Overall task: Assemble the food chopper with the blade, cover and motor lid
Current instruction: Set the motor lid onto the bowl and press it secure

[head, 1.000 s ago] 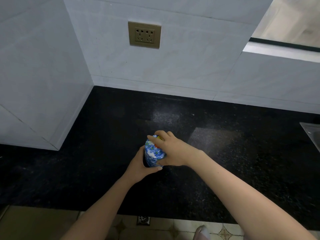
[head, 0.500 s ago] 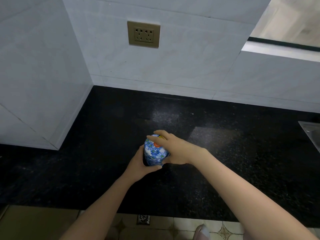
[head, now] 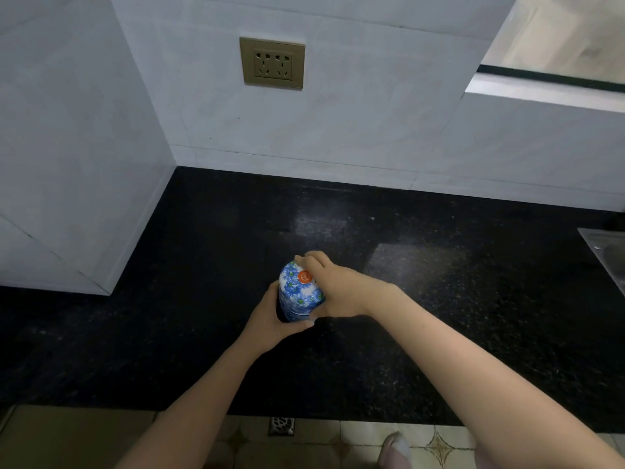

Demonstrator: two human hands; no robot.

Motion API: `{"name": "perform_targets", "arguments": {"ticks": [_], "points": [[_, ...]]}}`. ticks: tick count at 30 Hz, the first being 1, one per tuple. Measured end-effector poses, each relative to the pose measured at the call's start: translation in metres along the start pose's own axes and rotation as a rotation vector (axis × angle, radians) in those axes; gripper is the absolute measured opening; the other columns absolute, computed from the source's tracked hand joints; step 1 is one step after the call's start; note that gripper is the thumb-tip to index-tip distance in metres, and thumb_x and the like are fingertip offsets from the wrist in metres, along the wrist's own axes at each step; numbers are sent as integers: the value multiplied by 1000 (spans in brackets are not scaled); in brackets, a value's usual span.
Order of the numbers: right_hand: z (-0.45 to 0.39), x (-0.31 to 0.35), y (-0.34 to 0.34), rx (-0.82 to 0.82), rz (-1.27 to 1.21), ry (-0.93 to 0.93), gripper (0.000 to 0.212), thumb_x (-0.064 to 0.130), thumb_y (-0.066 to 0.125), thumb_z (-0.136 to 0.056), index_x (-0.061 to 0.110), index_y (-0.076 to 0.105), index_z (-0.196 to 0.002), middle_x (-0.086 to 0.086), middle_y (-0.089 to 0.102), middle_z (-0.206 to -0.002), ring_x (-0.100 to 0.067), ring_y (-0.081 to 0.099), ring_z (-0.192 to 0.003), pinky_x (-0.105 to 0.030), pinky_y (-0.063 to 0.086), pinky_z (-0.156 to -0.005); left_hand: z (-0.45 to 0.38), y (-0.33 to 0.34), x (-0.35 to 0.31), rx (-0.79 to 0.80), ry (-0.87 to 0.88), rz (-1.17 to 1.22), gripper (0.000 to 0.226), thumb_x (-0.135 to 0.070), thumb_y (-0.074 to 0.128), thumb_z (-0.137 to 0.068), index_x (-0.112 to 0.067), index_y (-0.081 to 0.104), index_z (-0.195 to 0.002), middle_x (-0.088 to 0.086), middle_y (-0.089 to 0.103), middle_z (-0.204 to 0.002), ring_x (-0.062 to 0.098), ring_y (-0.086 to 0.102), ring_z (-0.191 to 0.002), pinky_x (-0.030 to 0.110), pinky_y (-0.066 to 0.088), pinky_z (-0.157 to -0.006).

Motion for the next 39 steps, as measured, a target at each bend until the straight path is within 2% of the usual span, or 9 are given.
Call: {"name": "perform_targets", "arguments": {"ticks": [7,11,16,19,25,28,32,37,39], "points": [[9,0,17,-179,-67,19,103,38,78,-73,11,12,-148,-12,29,-138,-30,48,-119,-42,51,-92,0,0,1,5,-6,5,95,-36,89,-64,-33,37,-143,-14,57,-134,-5,55,-119,16,45,-93],[11,-1,19,-197,-41,38,104,42,76,-74,15,10,-149,-11,26,-143,-29,44,-124,-44,52,-90,0,0,1,9,-17,12,95,-36,89,-65,-33,36,-143,-13,56,-135,-2,55,-119,16,45,-92],[8,-3,8,-103,-238,-12,110,45,79,-69,28,6,-150,1,6,-158,-25,19,-144,-43,32,-113,1,1,0,12,-26,25,97,-35,89,-64,-35,34,-144,-16,53,-135,-3,53,-121,17,43,-95],[6,-3,7,-114,-325,-2,101,41,77,-73,26,13,-150,2,17,-154,-20,29,-138,-40,35,-112,0,0,2,3,-35,17,98,-34,90,-63,-35,35,-143,-15,54,-134,0,54,-120,17,43,-93],[6,-1,14,-243,-270,30,95,44,76,-74,17,22,-148,1,28,-146,-17,43,-125,-31,46,-99,0,0,0,11,-43,21,94,-31,90,-64,-37,35,-140,-14,55,-132,1,56,-118,16,45,-90],[9,2,17,-334,-300,74,96,50,75,-72,18,25,-146,1,31,-143,-16,44,-123,-34,48,-96,1,0,-1,-10,-34,24,90,-31,90,-64,-37,39,-137,-13,59,-129,1,58,-116,18,47,-90],[11,6,30,-451,-385,114,95,50,77,-69,19,28,-145,2,33,-141,-14,46,-121,-35,50,-97,2,-1,-4,-1,-17,0,86,-28,90,-65,-39,39,-134,-16,59,-127,-9,58,-111,17,49,-88],[12,-1,37,-346,-601,166,116,44,84,-63,25,8,-150,5,27,-145,-7,40,-124,-22,42,-99,1,-2,-1,12,-34,29,93,-32,91,-63,-36,38,-140,-13,59,-131,0,58,-117,21,47,-94],[13,-5,40,-346,-622,176,116,42,86,-62,28,11,-149,4,30,-145,-7,42,-123,-22,42,-99,2,-1,0,6,-41,31,94,-32,91,-64,-35,38,-141,-14,58,-131,1,57,-118,19,46,-93]]}}
Point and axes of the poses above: each hand's wrist, its own z-axis away from the middle knuckle, its own y-axis out of the palm, x = y × z, the point moved 4 cm from there along -z, towards the middle knuckle
